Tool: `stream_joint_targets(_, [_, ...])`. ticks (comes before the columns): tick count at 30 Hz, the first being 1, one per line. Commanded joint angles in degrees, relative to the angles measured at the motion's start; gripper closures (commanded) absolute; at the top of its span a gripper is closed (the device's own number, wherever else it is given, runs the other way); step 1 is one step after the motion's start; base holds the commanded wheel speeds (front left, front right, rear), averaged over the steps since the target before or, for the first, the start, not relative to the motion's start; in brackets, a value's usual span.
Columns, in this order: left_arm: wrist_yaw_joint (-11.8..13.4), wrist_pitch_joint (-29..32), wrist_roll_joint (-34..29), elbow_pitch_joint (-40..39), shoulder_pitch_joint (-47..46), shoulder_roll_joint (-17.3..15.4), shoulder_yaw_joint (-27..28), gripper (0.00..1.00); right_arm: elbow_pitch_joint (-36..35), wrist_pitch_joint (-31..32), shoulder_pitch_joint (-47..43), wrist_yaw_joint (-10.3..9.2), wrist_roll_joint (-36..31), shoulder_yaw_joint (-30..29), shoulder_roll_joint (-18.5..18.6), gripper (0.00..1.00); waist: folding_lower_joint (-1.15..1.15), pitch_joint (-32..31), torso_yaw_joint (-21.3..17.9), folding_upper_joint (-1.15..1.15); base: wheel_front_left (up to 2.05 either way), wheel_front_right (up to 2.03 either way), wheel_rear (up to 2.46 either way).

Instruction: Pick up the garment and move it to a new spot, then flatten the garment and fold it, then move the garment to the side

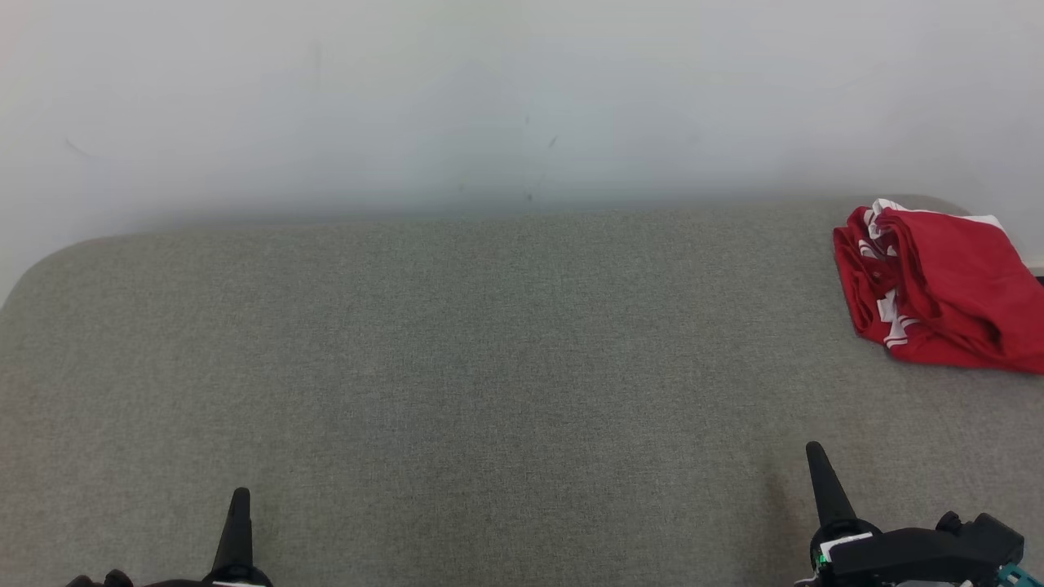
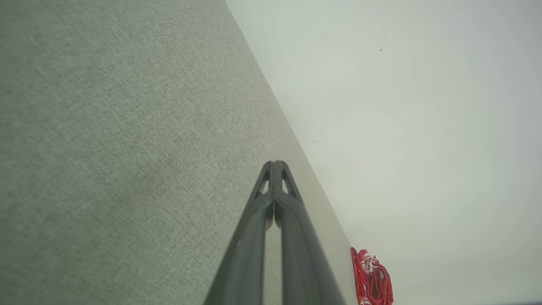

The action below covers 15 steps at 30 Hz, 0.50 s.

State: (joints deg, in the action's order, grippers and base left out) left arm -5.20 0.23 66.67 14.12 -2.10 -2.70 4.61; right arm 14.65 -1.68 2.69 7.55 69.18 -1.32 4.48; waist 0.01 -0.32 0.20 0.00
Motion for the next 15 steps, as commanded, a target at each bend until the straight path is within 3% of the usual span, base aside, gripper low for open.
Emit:
stream_joint_targets(1, [-0.4, 0.4, 1.0, -0.4, -1.2, -0.2, 0.4, 1.00, -0.5, 0.3, 1.1, -0.06, 1.3, -0.2, 0.3, 1.00, -0.01, 0.0, 0.0, 0.00, 0.00, 0.00, 0.00])
stream_joint_targets(15, [-1.0, 2.3, 8.8, -0.2, -2.3, -0.2, 0.9, 1.00, -0.6, 2.3, 2.0, -0.08, 8.9, -1.0, 0.3, 1.00, -0.01, 0.1, -0.1, 0.00, 0.00, 0.00, 0.00])
